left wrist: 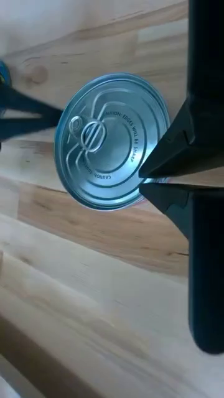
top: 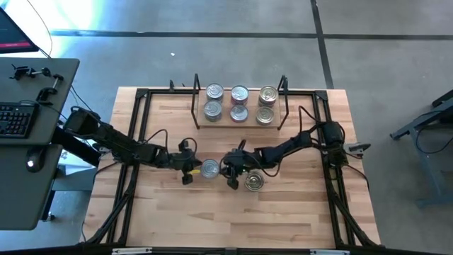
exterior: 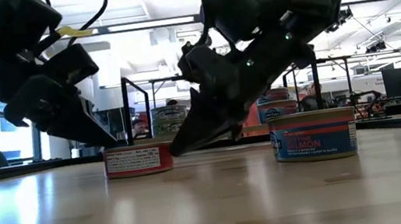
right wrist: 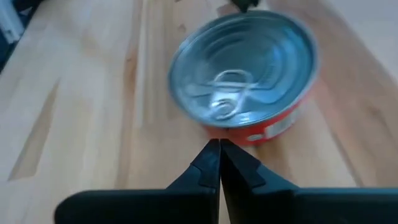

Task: Stack canned seafood by type on shelf
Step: Stack the red tuna can on top of the other red tuna can on the shelf

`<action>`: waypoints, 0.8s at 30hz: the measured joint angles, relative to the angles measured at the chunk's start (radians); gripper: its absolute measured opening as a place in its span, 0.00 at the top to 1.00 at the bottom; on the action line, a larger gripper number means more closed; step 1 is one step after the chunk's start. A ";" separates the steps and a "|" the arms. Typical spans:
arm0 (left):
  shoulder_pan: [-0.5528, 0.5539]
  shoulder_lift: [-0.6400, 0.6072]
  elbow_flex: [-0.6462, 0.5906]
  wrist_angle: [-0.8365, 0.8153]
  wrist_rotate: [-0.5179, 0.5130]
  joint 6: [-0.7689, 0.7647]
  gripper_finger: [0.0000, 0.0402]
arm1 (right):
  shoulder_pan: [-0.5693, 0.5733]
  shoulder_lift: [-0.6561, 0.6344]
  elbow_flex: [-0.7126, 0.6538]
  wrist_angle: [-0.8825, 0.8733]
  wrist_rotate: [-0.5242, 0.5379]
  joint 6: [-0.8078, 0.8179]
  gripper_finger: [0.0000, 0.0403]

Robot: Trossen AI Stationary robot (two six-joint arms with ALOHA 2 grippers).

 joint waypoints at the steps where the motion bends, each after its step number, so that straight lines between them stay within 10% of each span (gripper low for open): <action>1: 0.000 0.000 0.000 0.000 0.000 -0.007 0.97 | -0.006 0.000 0.000 0.000 0.002 0.000 1.00; 12: -0.026 -0.066 0.030 -0.091 -0.021 -0.101 1.00 | -0.024 0.000 0.000 -0.016 0.254 0.044 1.00; 18: 0.040 -0.060 0.026 -0.263 -0.034 -0.196 1.00 | -0.010 0.003 0.000 -0.016 0.029 0.028 1.00; 24: 0.079 0.050 0.006 -0.052 0.025 -0.140 1.00 | 0.033 0.047 0.000 0.045 -0.028 -0.061 1.00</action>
